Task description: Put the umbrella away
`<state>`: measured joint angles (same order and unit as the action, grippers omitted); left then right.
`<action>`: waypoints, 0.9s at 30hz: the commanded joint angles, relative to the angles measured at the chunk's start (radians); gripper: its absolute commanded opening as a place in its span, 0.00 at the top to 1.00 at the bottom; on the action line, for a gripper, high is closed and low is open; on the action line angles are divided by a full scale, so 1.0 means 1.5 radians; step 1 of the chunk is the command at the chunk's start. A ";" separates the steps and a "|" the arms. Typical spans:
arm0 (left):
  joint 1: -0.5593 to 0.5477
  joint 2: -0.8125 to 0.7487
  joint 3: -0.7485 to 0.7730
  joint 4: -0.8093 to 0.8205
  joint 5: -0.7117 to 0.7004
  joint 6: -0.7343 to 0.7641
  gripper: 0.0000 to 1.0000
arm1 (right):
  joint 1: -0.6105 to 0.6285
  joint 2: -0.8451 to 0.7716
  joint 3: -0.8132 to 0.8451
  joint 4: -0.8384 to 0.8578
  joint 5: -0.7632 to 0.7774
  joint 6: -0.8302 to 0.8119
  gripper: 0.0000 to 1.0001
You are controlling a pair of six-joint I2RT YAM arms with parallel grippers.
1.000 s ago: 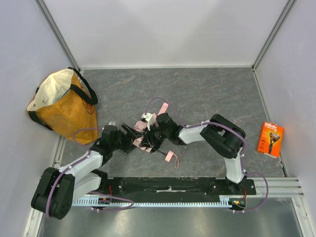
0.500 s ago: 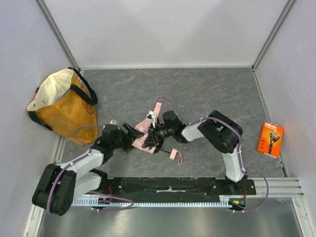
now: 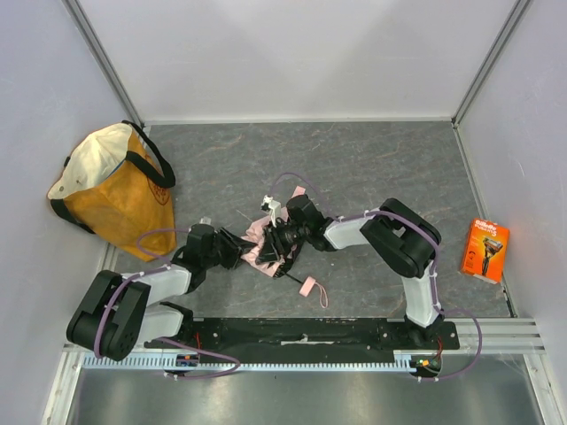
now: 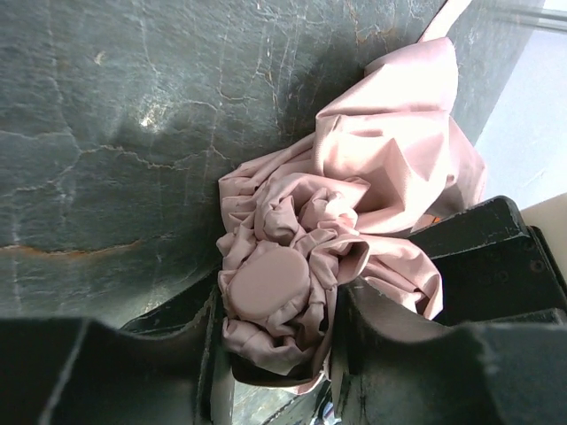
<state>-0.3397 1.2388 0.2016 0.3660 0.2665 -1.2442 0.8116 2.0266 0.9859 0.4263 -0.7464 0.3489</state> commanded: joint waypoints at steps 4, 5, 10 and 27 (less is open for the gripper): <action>-0.015 0.034 -0.010 -0.146 -0.031 0.067 0.98 | 0.087 -0.037 0.023 -0.280 0.230 -0.041 0.67; -0.015 0.038 -0.008 -0.152 -0.027 0.066 0.98 | 0.099 -0.049 0.033 -0.307 0.267 -0.042 0.58; -0.014 0.041 0.007 -0.185 -0.028 0.063 0.98 | 0.181 -0.108 0.104 -0.409 0.416 -0.074 0.30; -0.015 0.118 0.068 -0.320 0.003 0.009 0.98 | 0.397 -0.029 0.183 -0.458 1.054 -0.195 0.22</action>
<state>-0.3660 1.3590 0.3267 0.1768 0.4255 -1.2324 1.3235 1.9068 1.1915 -0.2714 0.4927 0.0910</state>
